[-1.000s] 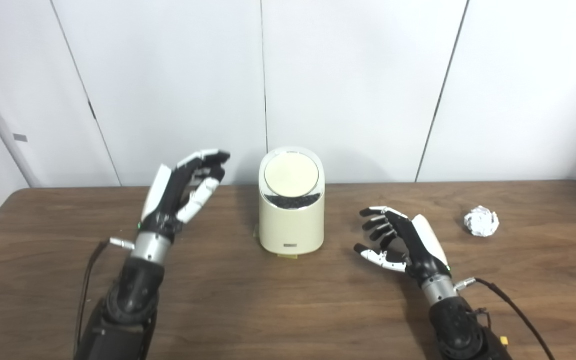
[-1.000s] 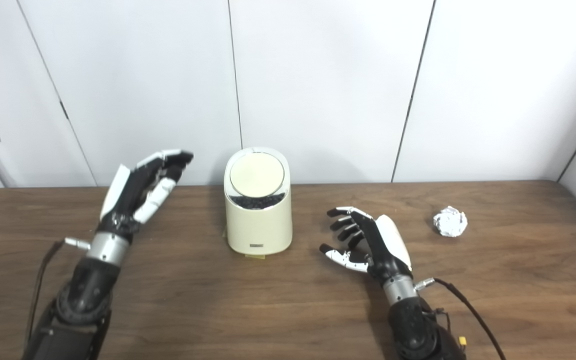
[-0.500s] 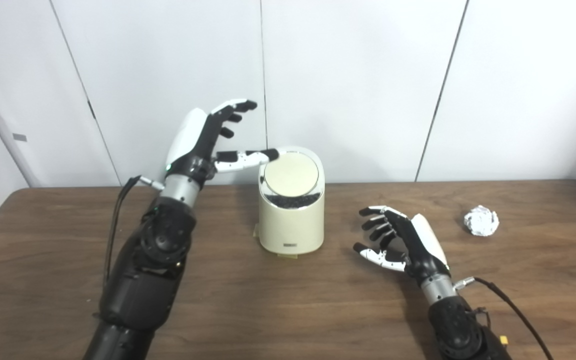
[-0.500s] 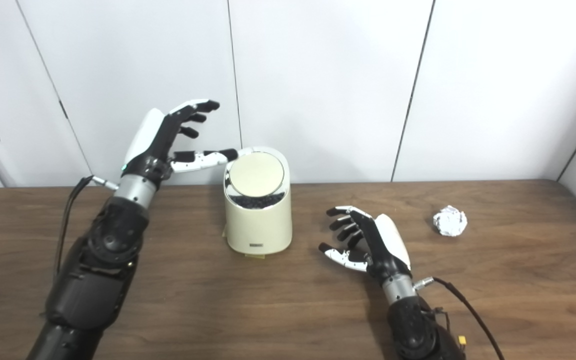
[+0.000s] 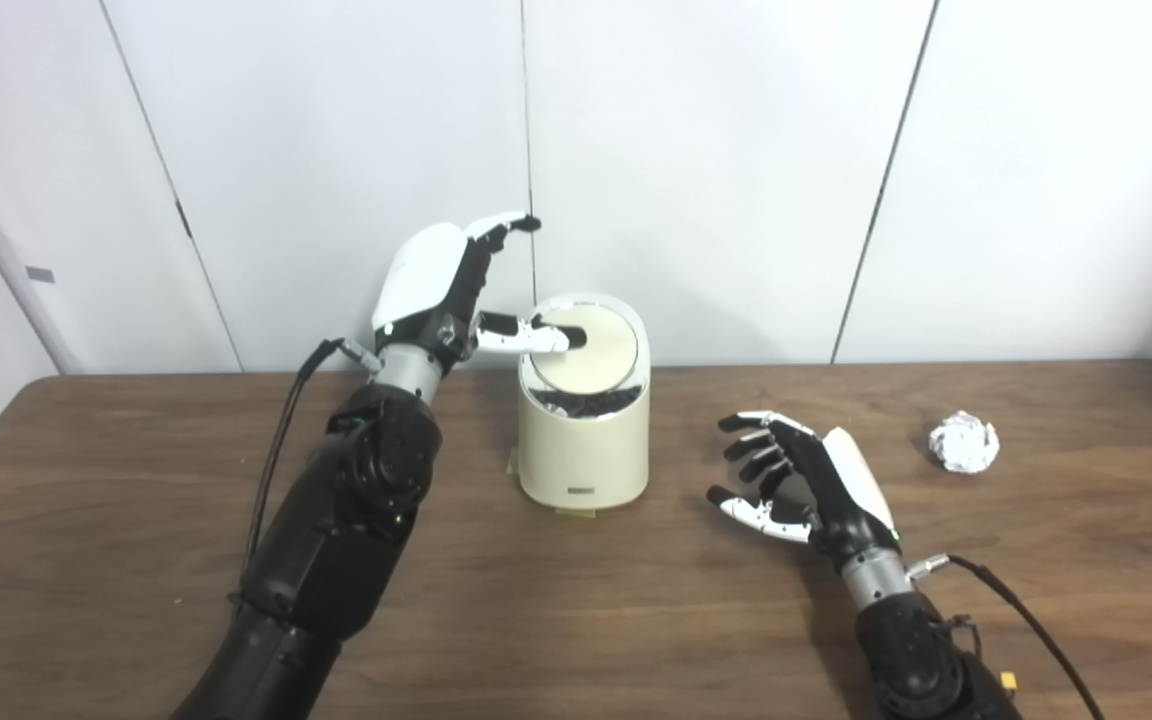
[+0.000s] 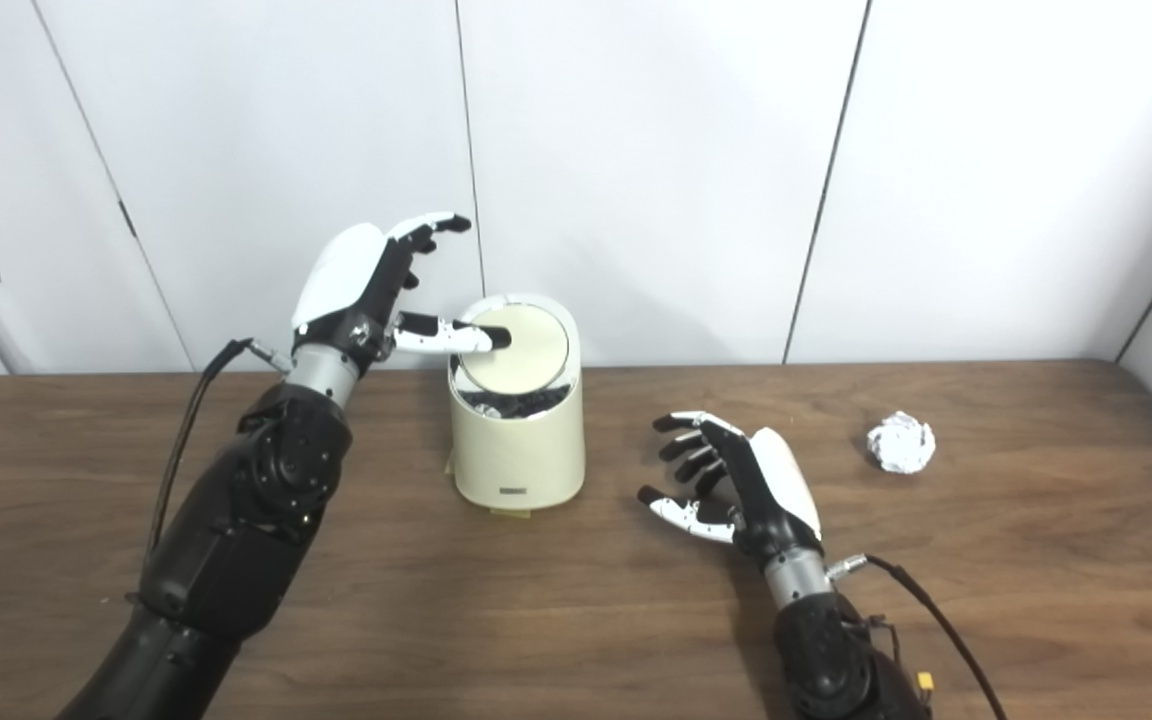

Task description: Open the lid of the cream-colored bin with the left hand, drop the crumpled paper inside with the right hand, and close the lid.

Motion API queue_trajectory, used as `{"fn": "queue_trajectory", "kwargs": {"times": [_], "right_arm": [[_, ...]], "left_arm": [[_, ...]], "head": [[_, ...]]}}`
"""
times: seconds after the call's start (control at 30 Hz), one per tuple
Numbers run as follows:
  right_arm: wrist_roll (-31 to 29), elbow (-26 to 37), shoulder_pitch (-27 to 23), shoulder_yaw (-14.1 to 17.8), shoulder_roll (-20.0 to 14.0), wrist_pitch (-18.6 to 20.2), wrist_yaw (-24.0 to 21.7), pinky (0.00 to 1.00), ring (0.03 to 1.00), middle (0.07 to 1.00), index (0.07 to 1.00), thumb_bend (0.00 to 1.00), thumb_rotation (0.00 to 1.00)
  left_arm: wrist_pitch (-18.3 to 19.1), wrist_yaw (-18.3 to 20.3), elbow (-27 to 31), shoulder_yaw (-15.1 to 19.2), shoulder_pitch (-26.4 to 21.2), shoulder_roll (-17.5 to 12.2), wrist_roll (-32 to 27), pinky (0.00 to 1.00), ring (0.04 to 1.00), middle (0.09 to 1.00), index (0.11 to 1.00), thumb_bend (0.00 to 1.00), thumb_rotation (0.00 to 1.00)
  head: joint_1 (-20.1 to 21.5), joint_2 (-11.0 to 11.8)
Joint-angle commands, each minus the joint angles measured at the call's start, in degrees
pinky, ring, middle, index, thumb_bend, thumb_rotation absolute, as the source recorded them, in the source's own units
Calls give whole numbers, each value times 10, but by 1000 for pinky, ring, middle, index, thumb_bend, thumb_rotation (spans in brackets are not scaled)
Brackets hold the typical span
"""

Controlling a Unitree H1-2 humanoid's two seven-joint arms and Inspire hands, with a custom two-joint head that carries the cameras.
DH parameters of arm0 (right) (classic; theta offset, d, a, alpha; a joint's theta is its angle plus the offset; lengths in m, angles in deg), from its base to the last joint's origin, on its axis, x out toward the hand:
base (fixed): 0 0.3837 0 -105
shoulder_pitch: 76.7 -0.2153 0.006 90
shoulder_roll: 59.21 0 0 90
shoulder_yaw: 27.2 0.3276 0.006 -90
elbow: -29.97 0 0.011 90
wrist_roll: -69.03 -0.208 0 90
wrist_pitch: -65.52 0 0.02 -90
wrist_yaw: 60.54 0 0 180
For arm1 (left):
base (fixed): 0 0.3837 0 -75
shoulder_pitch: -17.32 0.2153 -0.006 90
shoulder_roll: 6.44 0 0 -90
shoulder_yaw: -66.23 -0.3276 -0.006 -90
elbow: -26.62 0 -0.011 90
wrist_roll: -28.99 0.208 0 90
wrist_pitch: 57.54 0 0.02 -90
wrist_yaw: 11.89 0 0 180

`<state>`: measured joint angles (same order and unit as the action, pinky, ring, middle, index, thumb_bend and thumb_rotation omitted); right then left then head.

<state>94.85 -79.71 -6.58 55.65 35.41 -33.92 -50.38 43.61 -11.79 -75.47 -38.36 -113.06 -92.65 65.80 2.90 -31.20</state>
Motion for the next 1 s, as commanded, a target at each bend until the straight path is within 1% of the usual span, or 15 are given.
{"fn": "queue_trajectory", "kwargs": {"times": [0.0,0.1,0.17,0.23,0.33,0.37,0.5,0.6,0.67,0.77,0.83,0.9,0.97], "right_arm": [[-3,12,-22,3,-3,-19,8,409,526,604,697,337,181],[-5,14,-22,3,-3,-16,5,406,524,603,697,335,183],[-2,14,-22,2,-4,-14,5,418,538,614,699,332,197],[-1,16,-21,2,-4,-10,4,406,524,603,700,331,205],[-2,15,-21,2,-3,-15,6,410,528,605,698,331,193],[-3,15,-20,2,-4,-18,7,421,540,614,698,332,189],[-3,15,-20,2,-3,-23,9,405,521,599,693,335,169],[-1,15,-21,2,-4,-22,8,416,532,605,693,332,184],[-1,13,-21,1,-6,-23,7,436,556,624,693,328,195],[-4,15,-21,2,-5,-20,6,412,530,607,696,333,202],[-3,18,-20,2,-4,-16,4,403,520,600,696,333,199],[-4,16,-20,2,-5,-20,5,420,537,611,697,335,197],[-4,15,-20,2,-5,-22,6,415,531,607,697,335,193]], "left_arm": [[-20,-19,7,0,-34,-4,11,711,850,893,877,1000,372],[-25,-22,2,-1,-33,-5,12,701,840,883,871,1000,369],[-24,-21,1,-4,-32,-6,16,714,848,887,875,1000,363],[-29,-25,-4,-7,-31,-8,21,726,853,885,873,1000,353],[-35,-30,-15,-7,-30,-10,25,729,851,880,870,1000,349],[-34,-31,-20,-6,-30,-9,24,719,844,877,868,1000,350],[-31,-35,-36,-8,-30,-9,27,740,853,877,861,1000,336],[-27,-32,-38,-11,-28,-9,29,744,863,883,867,1000,347],[-21,-27,-36,-11,-26,-8,27,756,872,894,875,1000,347],[-17,-21,-35,-15,-25,-9,30,763,890,910,886,1000,327],[-18,-26,-40,-19,-26,-9,38,760,887,905,885,1000,309],[-12,-36,-49,-25,-28,-6,51,773,884,895,874,1000,290],[-10,-43,-58,-27,-29,-4,59,785,883,893,871,1000,284]], "head": [[1,0],[1,0],[1,0],[1,0],[1,-1],[1,-2],[3,-3],[3,-3],[3,-3],[1,-4],[1,-4],[2,-4],[3,-5]]}}
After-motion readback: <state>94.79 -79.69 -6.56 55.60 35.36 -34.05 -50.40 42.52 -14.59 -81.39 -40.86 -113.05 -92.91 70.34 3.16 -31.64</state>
